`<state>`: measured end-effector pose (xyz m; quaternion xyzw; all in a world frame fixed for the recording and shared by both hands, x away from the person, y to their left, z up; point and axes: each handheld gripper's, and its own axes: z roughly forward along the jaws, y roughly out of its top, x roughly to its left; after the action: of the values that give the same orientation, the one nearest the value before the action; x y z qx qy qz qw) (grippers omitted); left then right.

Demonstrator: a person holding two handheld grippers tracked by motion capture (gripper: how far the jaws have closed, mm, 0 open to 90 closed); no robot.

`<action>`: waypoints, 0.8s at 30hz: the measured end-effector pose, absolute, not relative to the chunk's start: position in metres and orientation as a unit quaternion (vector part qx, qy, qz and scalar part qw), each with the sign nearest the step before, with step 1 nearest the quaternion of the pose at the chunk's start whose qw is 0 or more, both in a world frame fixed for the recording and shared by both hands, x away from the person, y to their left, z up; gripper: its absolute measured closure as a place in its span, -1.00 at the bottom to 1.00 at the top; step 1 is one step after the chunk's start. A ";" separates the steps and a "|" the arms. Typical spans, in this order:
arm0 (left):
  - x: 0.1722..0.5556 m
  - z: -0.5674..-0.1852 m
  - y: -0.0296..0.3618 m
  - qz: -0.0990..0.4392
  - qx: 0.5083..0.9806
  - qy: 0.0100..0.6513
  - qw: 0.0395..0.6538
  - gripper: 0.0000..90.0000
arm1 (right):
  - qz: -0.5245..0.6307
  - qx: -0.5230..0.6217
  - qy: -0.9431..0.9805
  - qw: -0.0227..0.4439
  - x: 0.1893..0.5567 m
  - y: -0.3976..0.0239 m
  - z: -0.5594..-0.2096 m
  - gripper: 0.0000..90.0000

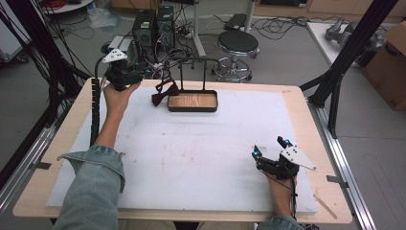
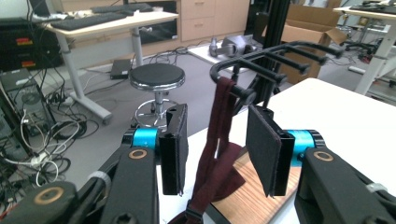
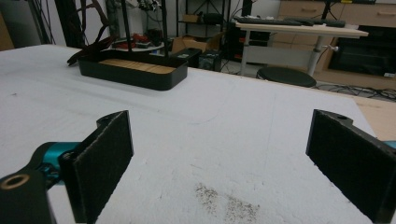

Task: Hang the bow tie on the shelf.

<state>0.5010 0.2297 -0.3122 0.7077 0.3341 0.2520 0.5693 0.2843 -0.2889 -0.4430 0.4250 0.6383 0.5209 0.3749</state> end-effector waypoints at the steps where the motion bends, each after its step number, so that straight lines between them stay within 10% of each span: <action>1: 0.498 -0.310 0.231 0.253 0.708 0.332 0.570 0.28 | 0.521 0.425 0.638 0.375 0.284 -0.289 -0.443 -0.86; 24: 0.398 -0.305 0.268 0.273 0.720 0.303 0.561 -0.25 | 0.522 0.428 0.637 0.373 0.284 -0.289 -0.443 -0.86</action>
<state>0.3983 0.2684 -0.3051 0.7200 0.3033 0.2731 0.5613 0.2843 -0.2888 -0.4428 0.4283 0.6368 0.5217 0.3725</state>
